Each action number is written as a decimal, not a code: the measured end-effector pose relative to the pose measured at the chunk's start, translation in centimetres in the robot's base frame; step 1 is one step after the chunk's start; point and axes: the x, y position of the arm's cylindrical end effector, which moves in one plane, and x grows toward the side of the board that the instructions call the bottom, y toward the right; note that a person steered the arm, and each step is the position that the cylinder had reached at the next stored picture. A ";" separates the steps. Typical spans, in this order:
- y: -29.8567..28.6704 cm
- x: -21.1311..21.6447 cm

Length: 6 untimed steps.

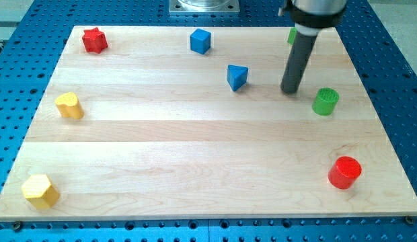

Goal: Push the triangle below the cube

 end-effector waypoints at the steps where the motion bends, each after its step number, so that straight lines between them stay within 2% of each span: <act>1: -4.7 -3.9; 2: -9.9 -0.9; 4: -11.5 13.4; 5: -9.9 8.4; 6: -10.7 6.6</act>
